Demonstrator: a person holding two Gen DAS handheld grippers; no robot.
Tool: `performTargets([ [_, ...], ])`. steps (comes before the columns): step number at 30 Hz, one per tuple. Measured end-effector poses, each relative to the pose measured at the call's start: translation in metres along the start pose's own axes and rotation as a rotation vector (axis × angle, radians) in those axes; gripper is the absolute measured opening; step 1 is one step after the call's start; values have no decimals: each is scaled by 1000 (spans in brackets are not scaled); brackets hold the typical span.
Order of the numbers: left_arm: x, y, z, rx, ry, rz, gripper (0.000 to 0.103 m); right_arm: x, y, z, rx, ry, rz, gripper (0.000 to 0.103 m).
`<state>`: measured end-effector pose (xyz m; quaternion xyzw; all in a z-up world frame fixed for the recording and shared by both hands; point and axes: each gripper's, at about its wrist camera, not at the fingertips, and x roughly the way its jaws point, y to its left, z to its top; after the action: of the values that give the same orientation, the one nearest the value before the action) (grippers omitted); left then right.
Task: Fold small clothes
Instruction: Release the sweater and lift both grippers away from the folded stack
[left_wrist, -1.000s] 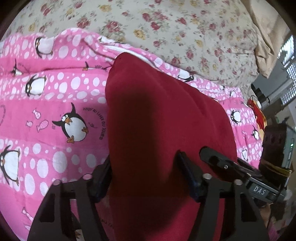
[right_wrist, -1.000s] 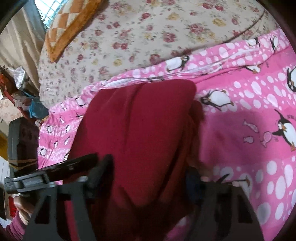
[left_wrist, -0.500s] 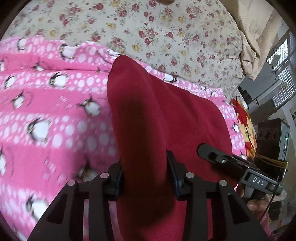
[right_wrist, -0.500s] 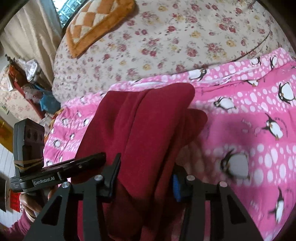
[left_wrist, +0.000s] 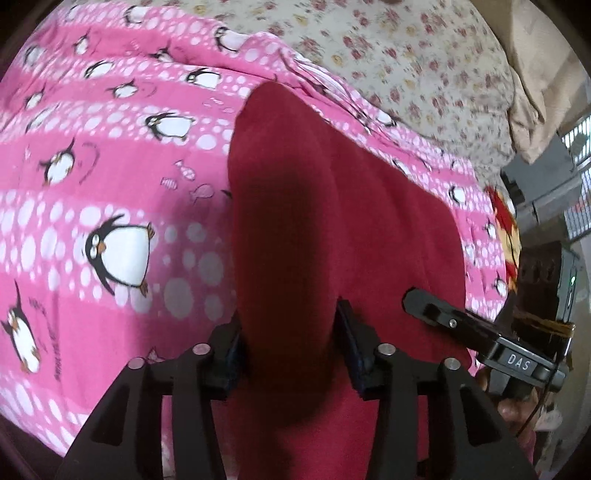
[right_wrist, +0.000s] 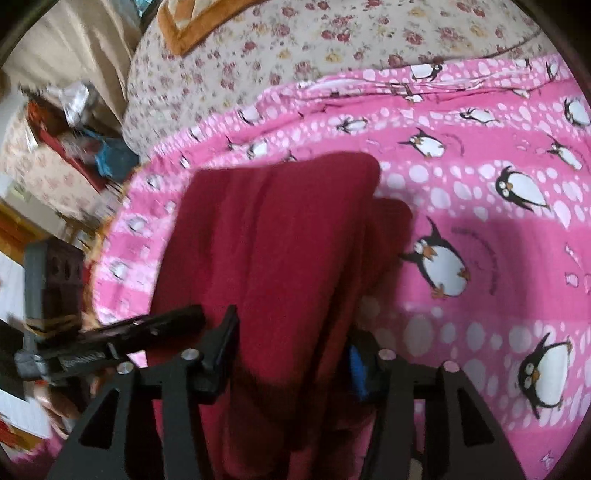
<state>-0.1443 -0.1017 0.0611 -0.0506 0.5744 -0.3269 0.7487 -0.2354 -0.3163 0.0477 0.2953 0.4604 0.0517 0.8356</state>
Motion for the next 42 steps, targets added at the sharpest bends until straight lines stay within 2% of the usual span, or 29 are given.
performTargets([
  [2, -3, -3, -3, -1, -21, 13, 28, -5, -5, -3, 37, -8, 13, 59],
  [5, -13, -10, -6, 39, -65, 88, 30, -28, 0, -6, 18, -56, -31, 59],
  [9, -24, -17, -12, 85, -128, 173, 30, -71, 25, -16, -83, -153, -38, 59],
  [13, -31, -19, -17, 94, -163, 223, 30, -85, 55, -27, -199, -177, -6, 59],
  [17, -38, -16, -20, 85, -184, 247, 30, -71, 69, -41, -275, -129, -24, 59],
  [19, -42, -15, -23, 86, -198, 263, 30, -57, 67, -47, -287, -96, -71, 59],
  [23, -51, -17, -27, 94, -228, 294, 30, -30, 56, -57, -318, -39, -225, 59],
  [28, -61, -21, -31, 100, -266, 317, 30, -36, 62, -63, -340, -55, -252, 59],
  [33, -69, -28, -34, 116, -302, 341, 30, -61, 77, -64, -326, -126, -235, 59],
  [42, -79, -43, -41, 150, -340, 363, 30, -83, 94, -58, -271, -233, -316, 78],
])
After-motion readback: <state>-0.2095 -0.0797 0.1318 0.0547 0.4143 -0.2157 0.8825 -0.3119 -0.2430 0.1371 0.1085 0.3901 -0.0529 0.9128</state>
